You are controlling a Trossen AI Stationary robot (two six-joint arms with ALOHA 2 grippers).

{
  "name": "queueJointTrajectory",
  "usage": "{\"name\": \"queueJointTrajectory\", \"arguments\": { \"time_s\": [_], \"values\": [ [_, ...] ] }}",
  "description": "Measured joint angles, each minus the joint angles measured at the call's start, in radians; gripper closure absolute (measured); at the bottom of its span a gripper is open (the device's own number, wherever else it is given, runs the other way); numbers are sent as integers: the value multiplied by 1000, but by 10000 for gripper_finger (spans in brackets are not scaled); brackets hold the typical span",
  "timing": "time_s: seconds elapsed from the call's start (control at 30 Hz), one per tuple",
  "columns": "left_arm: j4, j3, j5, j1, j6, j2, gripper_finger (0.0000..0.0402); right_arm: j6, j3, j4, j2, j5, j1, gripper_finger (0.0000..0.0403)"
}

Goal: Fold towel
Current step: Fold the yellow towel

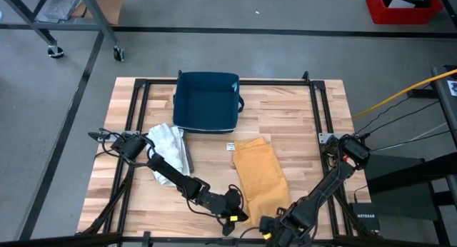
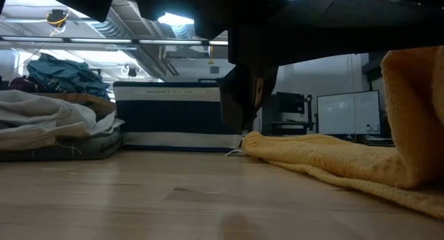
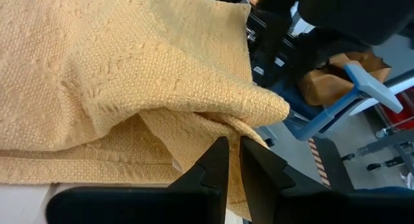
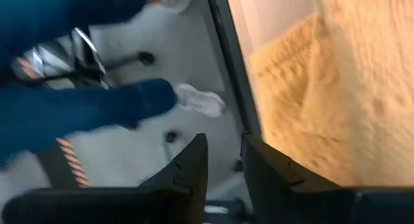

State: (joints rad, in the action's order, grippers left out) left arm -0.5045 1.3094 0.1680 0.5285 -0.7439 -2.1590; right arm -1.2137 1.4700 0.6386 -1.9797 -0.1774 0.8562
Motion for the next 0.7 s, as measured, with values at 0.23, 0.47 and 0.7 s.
{"name": "queueJointTrajectory", "arguments": {
  "time_s": [0.23,0.47,0.7],
  "values": [
    [0,0,0,0,-5,0,370,-115,7,-67,0,30,-1,306],
    [0,0,0,0,-7,0,370,-88,71,-59,0,90,-1,306],
    [0,0,0,0,-7,0,370,-58,240,323,0,260,1,318]
  ]
}}
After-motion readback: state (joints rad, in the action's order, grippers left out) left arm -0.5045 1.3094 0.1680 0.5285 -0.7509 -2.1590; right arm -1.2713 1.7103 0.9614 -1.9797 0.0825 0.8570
